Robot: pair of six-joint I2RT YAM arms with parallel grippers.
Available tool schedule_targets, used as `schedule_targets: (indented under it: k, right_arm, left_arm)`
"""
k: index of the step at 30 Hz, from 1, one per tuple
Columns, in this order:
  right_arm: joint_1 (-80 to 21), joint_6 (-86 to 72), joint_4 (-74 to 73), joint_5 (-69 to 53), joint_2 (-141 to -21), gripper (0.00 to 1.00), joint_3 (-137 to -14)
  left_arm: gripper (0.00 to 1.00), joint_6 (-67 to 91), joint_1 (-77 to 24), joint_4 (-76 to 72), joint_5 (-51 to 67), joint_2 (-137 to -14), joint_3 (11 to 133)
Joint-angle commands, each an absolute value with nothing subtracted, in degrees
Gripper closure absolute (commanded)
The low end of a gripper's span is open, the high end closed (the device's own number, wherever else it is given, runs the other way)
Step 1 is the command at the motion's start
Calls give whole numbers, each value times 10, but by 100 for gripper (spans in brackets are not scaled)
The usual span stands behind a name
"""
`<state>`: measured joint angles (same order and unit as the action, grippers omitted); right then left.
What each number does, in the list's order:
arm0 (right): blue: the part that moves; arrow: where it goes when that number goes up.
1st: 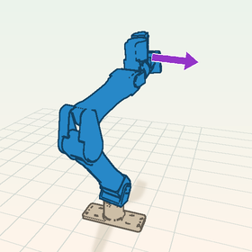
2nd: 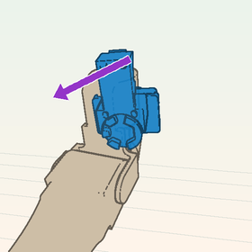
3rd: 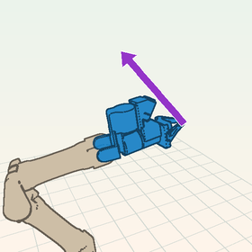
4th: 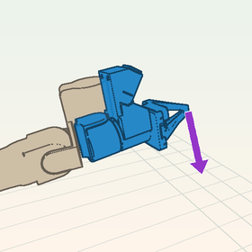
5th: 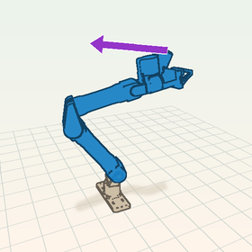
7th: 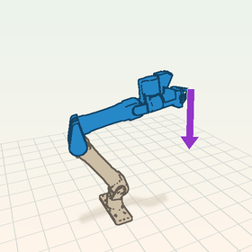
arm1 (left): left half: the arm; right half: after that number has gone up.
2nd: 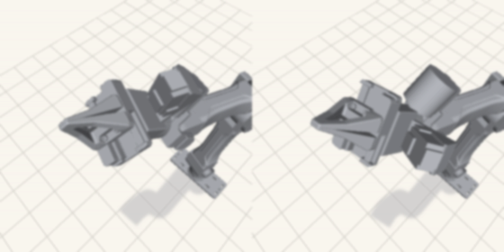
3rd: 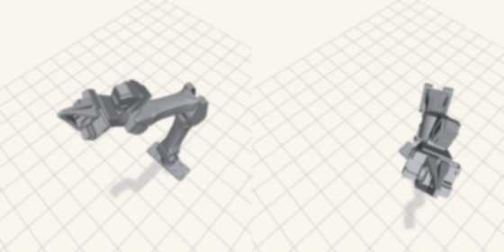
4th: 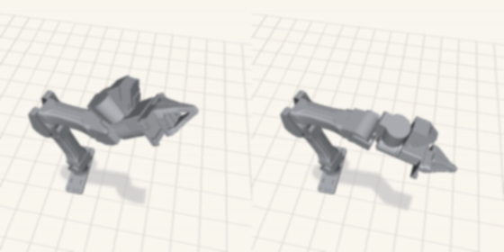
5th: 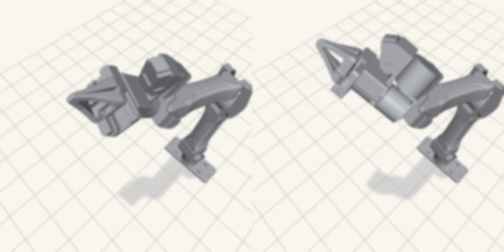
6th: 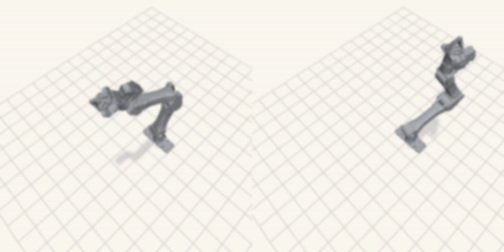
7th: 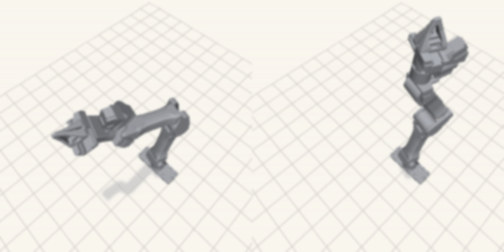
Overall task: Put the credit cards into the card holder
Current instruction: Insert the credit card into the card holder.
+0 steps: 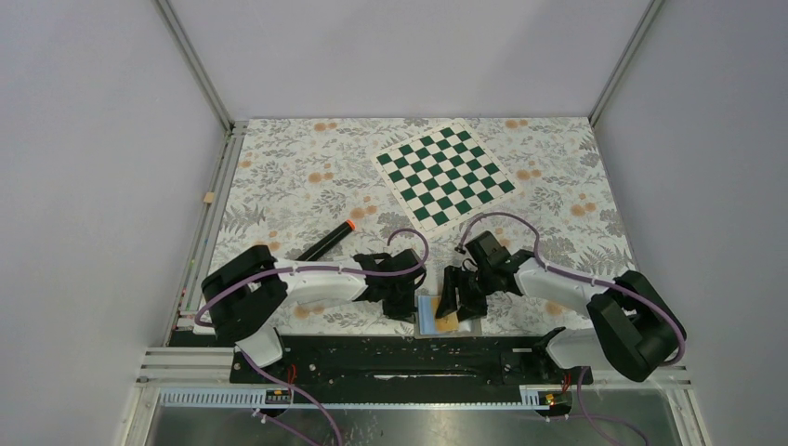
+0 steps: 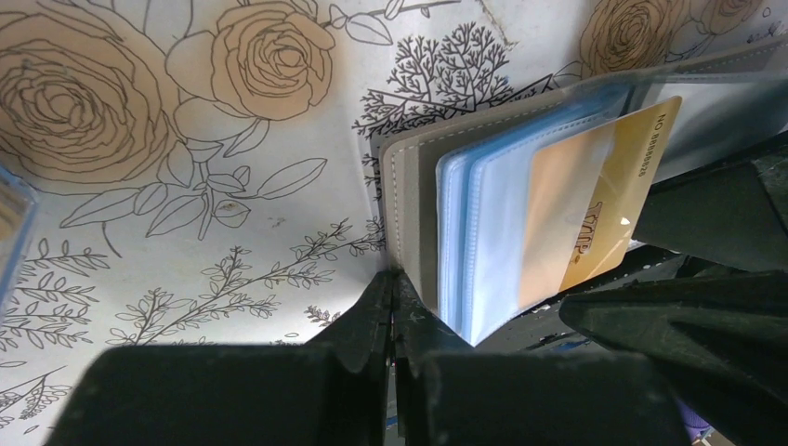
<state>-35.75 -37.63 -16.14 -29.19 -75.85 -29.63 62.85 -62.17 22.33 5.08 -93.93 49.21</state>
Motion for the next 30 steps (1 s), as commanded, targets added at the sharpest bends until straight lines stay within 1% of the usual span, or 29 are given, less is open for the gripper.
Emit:
schedule_targets:
  k: [1,3,5,7,11,17,18,20,22,25,30]
  right_arm:
    - [-365,-327,-218,-244,-794,35,-308]
    - [-367,-328,-191,-261,-807,37,-302]
    - [-372,-331,-151,-278,-817,44,-300]
    - [-380,-334,-140,-294,-821,47,-299]
    - [-402,-346,-103,-321,-833,52,-303]
    - [-439,-364,-76,-321,-850,59,-323]
    - [-443,-365,-78,-312,-849,62,-325]
    - [-445,-365,-83,-304,-844,73,-327]
    - [-446,-367,-84,-300,-836,79,-327]
    - [-446,-367,-84,-295,-823,83,-325]
    - [-445,-367,-104,-276,-805,83,-333]
  left_arm:
    - [100,618,-627,260,17,-983,477]
    - [100,617,-627,259,17,-986,480]
    - [100,615,-627,260,19,-989,484]
    - [100,614,-628,259,20,-991,485]
    - [100,613,-628,259,21,-993,490]
    - [100,610,-631,263,17,-992,497]
    - [100,609,-632,266,16,-991,497]
    - [100,609,-632,270,12,-987,497]
    - [100,608,-632,278,6,-984,498]
    - [100,604,-633,305,-6,-978,509]
    - [100,599,-639,359,-43,-967,535]
